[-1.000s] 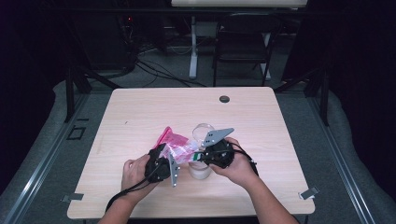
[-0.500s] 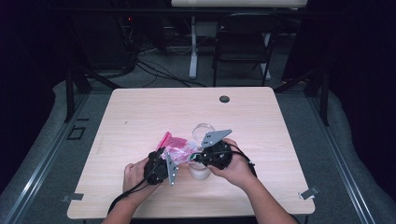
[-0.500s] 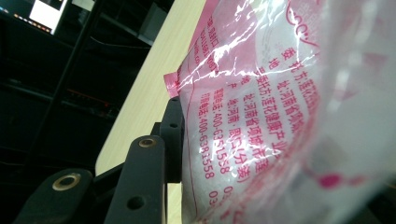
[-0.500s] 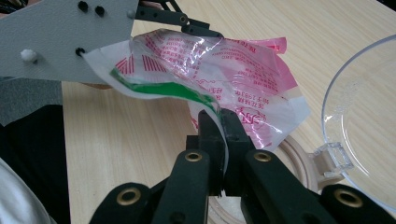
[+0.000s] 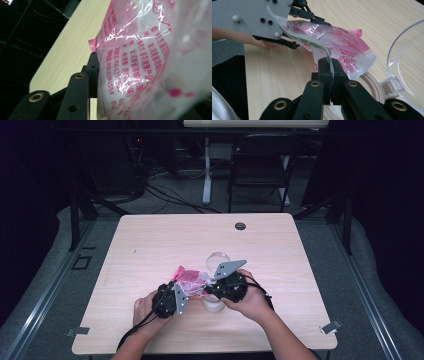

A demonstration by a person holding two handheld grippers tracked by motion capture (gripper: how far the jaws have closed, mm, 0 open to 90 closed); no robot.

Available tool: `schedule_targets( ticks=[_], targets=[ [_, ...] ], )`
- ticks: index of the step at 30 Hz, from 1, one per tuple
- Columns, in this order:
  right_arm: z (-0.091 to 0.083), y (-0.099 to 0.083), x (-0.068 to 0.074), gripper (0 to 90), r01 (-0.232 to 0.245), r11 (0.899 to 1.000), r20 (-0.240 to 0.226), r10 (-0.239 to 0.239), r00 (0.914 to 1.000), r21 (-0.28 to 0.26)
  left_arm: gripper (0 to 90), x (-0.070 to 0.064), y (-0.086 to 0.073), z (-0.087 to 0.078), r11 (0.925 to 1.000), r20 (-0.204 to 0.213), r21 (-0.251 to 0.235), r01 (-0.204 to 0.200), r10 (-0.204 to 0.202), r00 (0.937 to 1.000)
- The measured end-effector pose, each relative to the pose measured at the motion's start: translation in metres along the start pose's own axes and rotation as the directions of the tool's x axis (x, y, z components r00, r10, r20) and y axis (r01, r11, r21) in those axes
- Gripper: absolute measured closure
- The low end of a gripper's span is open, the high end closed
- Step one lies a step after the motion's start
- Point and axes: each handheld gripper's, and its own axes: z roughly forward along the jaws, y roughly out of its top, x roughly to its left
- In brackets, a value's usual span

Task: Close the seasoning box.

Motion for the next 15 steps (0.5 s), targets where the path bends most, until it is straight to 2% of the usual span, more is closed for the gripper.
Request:
schedule_targets(
  ticks=[8, 12, 15],
  targets=[
    [0.0011, -0.0003, 0.0002, 88.4, -0.005, 1.0, 0.002, 0.005, 1.0, -0.001, 69.9, 0.0033, -0.0033, 0.0051, 0.998, 0.072, 0.004, 0.063, -0.063, 0.9954],
    [0.0008, -0.0003, -0.0002, 84.2, -0.01, 1.0, 0.005, 0.01, 0.9999, -0.008, 70.7, 0.0047, -0.0053, 0.0079, 0.9956, 0.103, 0.004, 0.093, -0.093, 0.9903],
    [-0.0006, 0.0, -0.001, 79.4, -0.023, 1.0, 0.007, 0.023, 0.9997, -0.02, 71.2, 0.0048, -0.006, 0.0095, 0.995, 0.117, 0.012, 0.099, -0.099, 0.9881]
  ],
)
